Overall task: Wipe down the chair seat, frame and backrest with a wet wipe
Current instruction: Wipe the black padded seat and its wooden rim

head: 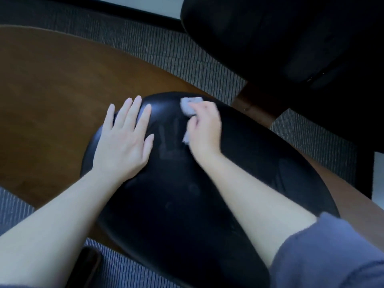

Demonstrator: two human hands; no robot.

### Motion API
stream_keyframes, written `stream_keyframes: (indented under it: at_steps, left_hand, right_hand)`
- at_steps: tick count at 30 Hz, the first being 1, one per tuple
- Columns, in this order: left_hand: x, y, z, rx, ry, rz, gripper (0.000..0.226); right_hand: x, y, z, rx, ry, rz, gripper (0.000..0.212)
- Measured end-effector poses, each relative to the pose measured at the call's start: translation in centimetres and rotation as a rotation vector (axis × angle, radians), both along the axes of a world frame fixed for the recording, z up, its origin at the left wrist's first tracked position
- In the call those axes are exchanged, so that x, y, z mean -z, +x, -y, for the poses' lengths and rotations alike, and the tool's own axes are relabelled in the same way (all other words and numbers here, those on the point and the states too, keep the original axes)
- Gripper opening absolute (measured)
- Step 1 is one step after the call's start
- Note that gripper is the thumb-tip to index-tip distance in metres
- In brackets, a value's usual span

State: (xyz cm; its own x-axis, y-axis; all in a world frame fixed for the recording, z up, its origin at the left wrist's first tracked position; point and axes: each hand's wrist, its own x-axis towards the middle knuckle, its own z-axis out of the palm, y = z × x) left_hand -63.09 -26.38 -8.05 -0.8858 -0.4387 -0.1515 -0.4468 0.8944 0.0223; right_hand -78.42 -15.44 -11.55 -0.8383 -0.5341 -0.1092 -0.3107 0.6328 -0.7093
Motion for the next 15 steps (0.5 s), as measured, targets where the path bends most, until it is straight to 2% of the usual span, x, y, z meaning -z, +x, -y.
stream_keyframes:
  at_steps: [2, 3, 4, 7, 9, 10, 13, 15]
  left_hand:
    - [0.0, 0.0, 0.2, -0.006, 0.015, -0.023, 0.060]
    - [-0.1, 0.0, 0.2, -0.007, 0.020, -0.026, 0.060]
    - [-0.1, 0.0, 0.3, -0.009, 0.024, -0.026, 0.060]
    - [0.1, 0.0, 0.3, -0.011, 0.023, -0.030, 0.059]
    - [0.2, 0.0, 0.4, -0.004, 0.020, -0.044, 0.059]
    - [0.3, 0.1, 0.4, -0.002, 0.022, -0.049, 0.059]
    - [0.2, 0.3, 0.5, -0.016, 0.062, -0.071, 0.060]
    - [-0.2, 0.1, 0.7, -0.009, 0.104, -0.079, 0.062]
  right_hand:
    - [-0.4, 1.5, 0.0, -0.193, -0.050, -0.004, 0.037]
    - [-0.1, 0.6, -0.9, -0.195, -0.050, -0.023, 0.037]
    - [0.3, -0.8, -1.8, -0.135, -0.029, -0.050, 0.036]
    - [2.0, -4.8, -3.3, 0.259, 0.160, -0.026, 0.040]
    - [1.6, -3.4, -1.2, 0.327, 0.127, -0.001, 0.042]
    - [1.0, -1.6, 0.1, 0.237, 0.059, -0.032, 0.042]
    - [-0.4, 4.0, 1.0, -0.240, -0.094, -0.114, 0.037]
    - [-0.8, 3.3, 0.0, -0.336, -0.091, -0.101, 0.036]
